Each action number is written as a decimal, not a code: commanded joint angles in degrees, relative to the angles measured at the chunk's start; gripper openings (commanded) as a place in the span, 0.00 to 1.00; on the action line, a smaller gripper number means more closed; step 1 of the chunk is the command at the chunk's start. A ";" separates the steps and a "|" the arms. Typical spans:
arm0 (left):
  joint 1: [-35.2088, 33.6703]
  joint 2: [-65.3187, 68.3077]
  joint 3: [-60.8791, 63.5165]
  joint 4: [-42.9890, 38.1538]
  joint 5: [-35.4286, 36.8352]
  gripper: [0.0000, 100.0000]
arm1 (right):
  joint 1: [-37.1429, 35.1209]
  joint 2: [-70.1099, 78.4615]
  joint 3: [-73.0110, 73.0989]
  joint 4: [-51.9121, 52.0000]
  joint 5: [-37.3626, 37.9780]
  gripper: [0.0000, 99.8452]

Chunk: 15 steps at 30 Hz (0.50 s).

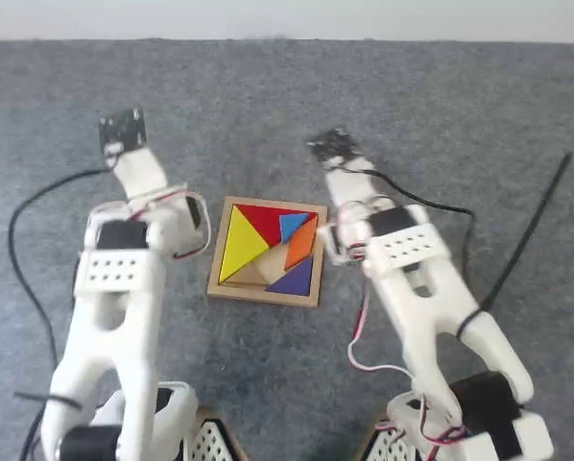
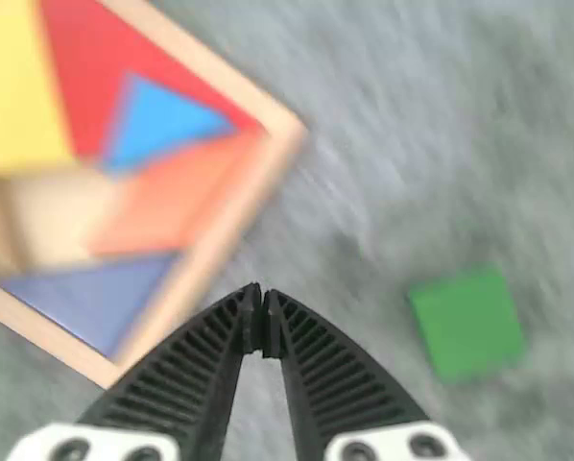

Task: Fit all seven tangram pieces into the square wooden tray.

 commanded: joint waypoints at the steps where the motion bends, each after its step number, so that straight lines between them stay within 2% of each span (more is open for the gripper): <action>1: -2.99 -5.63 3.91 -4.31 -3.08 0.01 | -6.64 2.95 -6.33 -5.58 -2.37 0.01; 6: -13.27 -5.80 6.02 -6.24 0.18 0.01 | -6.81 15.43 -16.44 -8.40 -1.05 0.01; 9: -15.65 -6.24 7.87 -7.12 -2.90 0.01 | -6.81 22.37 -21.36 -8.22 -1.41 0.01; 15: -18.20 -5.98 9.63 -8.53 -5.19 0.01 | -6.64 26.24 -25.93 -6.11 -1.05 0.01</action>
